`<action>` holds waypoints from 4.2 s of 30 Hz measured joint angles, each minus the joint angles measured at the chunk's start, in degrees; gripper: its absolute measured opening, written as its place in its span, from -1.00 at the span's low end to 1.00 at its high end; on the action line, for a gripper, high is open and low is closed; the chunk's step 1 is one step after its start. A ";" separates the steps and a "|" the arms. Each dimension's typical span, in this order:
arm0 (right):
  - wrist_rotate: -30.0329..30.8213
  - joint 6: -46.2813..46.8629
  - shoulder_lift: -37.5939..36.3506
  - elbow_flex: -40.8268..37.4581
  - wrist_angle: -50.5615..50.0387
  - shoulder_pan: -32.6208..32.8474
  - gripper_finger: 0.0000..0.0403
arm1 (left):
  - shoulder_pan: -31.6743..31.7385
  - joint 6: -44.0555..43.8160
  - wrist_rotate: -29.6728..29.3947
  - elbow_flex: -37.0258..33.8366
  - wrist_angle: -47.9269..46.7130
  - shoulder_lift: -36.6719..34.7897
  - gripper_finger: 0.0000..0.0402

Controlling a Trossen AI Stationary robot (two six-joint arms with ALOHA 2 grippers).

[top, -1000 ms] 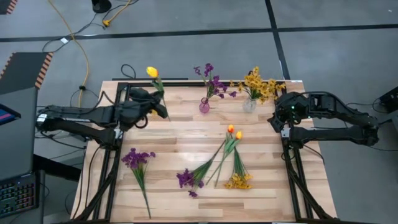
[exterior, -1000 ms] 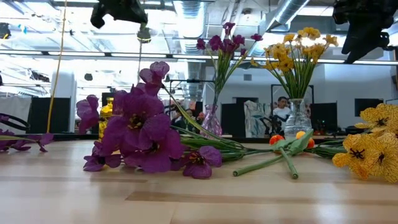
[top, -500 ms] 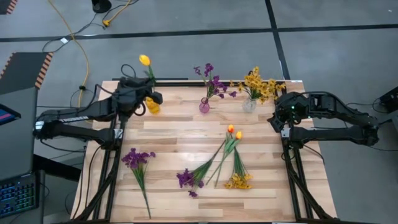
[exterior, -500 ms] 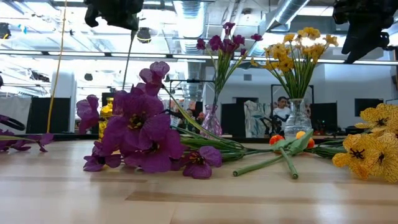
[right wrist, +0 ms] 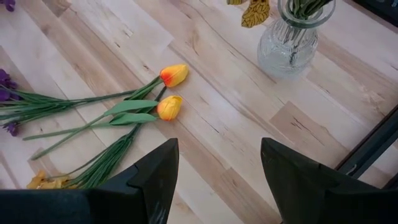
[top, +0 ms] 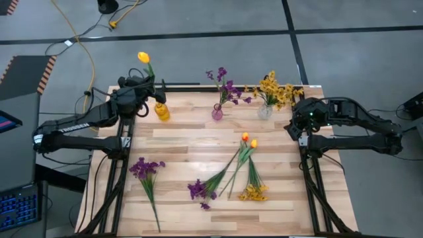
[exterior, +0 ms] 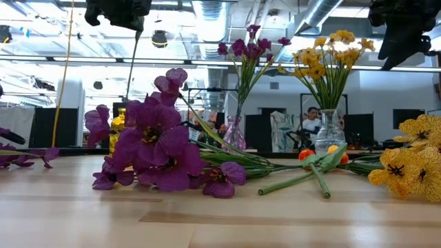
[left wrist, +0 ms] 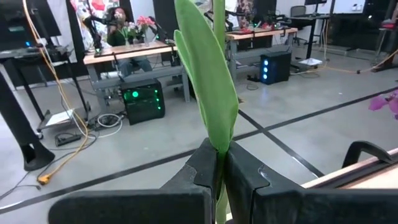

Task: Sort flowers into vase by color
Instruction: Put the left yellow tulip into the yellow vase

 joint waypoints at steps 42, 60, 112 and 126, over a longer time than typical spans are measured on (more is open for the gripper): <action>0.00 -0.04 0.00 0.00 2.35 0.00 0.27 | 5.67 -3.18 1.52 -0.02 -2.55 3.60 -0.98; 0.00 -0.04 0.00 0.00 2.35 0.02 0.27 | 5.67 -5.72 3.06 -0.04 -2.56 11.07 -0.98; 0.02 -0.04 0.00 0.00 2.35 0.02 0.27 | 0.16 -12.48 1.46 -0.04 -16.92 10.18 -0.93; 0.02 -0.04 0.00 0.00 2.35 0.02 0.27 | 0.17 -10.02 1.47 -0.04 -16.93 10.03 -0.37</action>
